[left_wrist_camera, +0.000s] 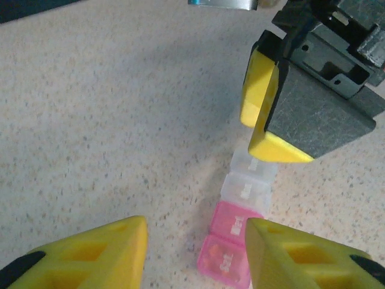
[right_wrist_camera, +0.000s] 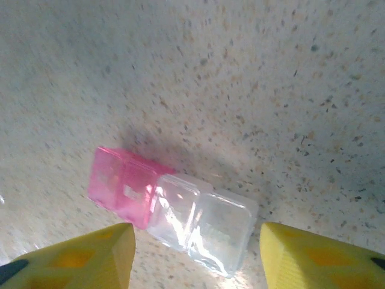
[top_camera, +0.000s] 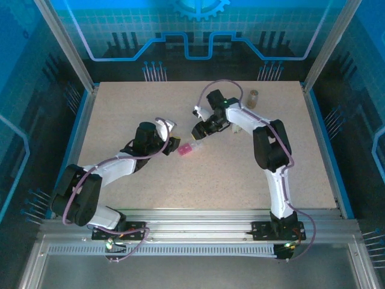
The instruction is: Sort the pills into containers
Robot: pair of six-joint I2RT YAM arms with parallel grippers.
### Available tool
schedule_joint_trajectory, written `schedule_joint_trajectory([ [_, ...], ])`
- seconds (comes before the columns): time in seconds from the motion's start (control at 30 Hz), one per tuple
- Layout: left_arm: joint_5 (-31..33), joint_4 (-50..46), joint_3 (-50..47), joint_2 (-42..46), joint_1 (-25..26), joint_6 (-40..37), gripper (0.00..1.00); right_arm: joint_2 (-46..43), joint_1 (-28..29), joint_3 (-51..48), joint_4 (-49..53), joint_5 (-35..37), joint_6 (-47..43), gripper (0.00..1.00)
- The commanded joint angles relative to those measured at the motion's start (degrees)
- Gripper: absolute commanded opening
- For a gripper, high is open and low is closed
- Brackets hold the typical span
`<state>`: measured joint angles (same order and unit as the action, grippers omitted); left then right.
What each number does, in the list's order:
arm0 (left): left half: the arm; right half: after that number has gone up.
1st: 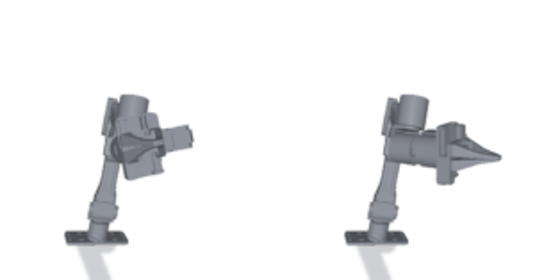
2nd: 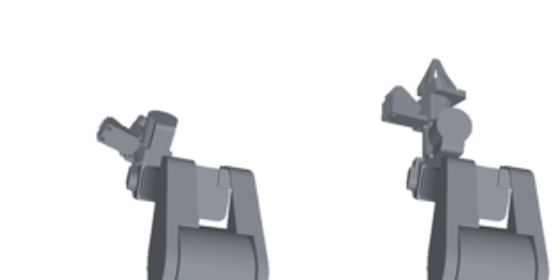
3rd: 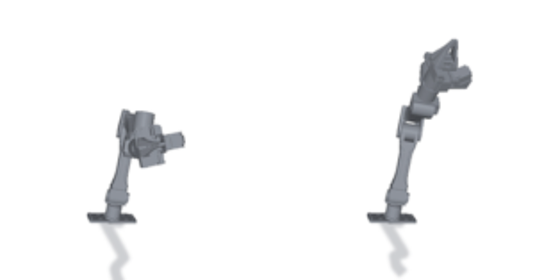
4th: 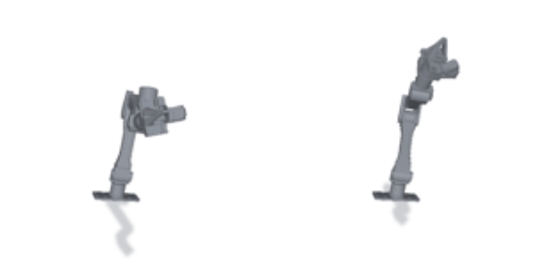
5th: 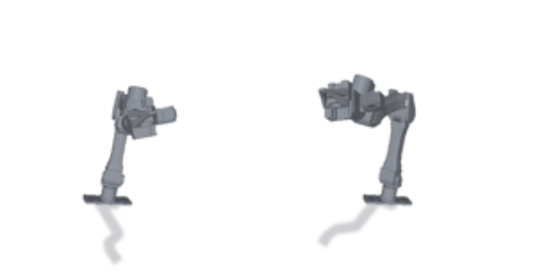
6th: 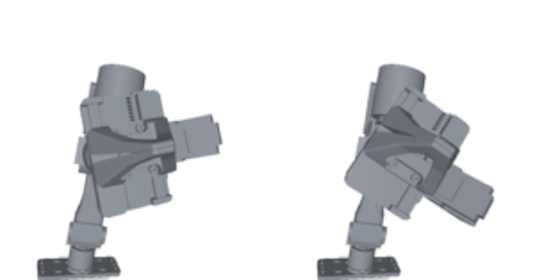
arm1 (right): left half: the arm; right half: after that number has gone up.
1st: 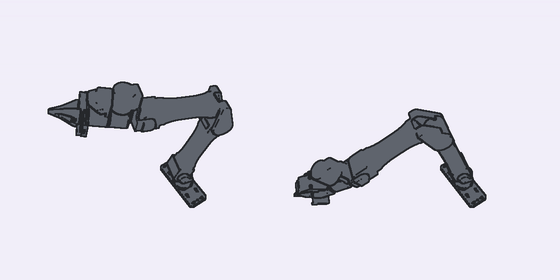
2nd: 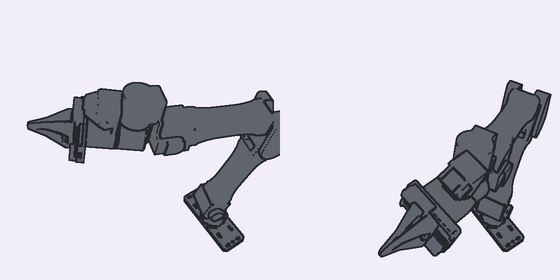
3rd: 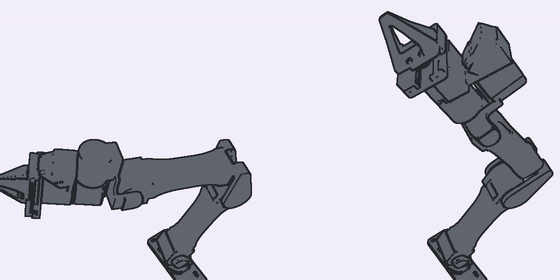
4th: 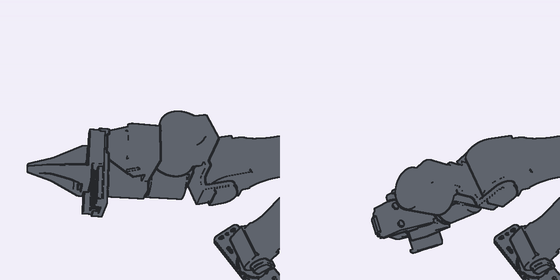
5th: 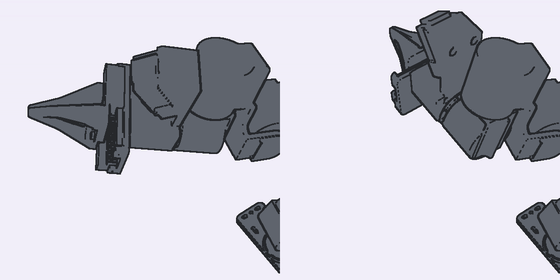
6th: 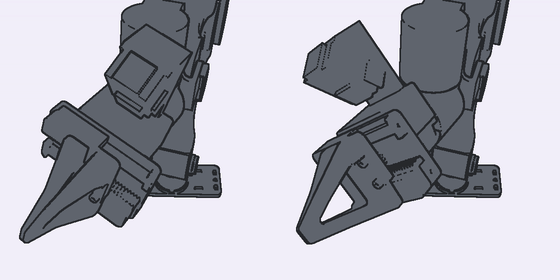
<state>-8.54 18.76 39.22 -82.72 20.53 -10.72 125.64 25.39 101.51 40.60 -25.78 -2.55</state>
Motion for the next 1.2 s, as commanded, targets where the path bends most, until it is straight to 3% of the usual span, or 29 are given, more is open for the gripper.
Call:
schedule_joint_trajectory([
  [0.0, -2.9, -0.6, 3.9, -1.4, 1.3, -7.3, 0.49, -4.7, -0.2, -4.7, -7.3, 1.6, 9.4, 0.57],
  [0.13, -2.1, -1.8, 3.6, -2.8, 2.8, -12.0, 0.51, -7.8, -0.3, -13.9, -17.9, 5.7, 15.5, 0.56],
  [0.27, -2.1, -2.4, 2.9, -2.6, 3.0, -16.0, 0.52, -9.3, 0.2, -21.2, -28.8, 3.8, 18.9, 0.56],
  [0.53, -4.0, -7.3, 4.6, -5.9, 3.2, -23.1, 0.58, -8.2, 1.1, -25.7, -38.2, 4.6, 20.4, 0.5],
  [0.87, -6.1, -16.2, 9.0, -9.5, 3.3, -28.3, 0.63, -7.2, 1.2, -26.9, -37.2, 3.8, 20.1, 0.47],
  [1.17, -3.4, -26.1, 17.0, -15.8, 4.9, -33.7, 0.65, -8.0, 1.7, -30.3, -38.2, 3.5, 20.7, 0.46],
])
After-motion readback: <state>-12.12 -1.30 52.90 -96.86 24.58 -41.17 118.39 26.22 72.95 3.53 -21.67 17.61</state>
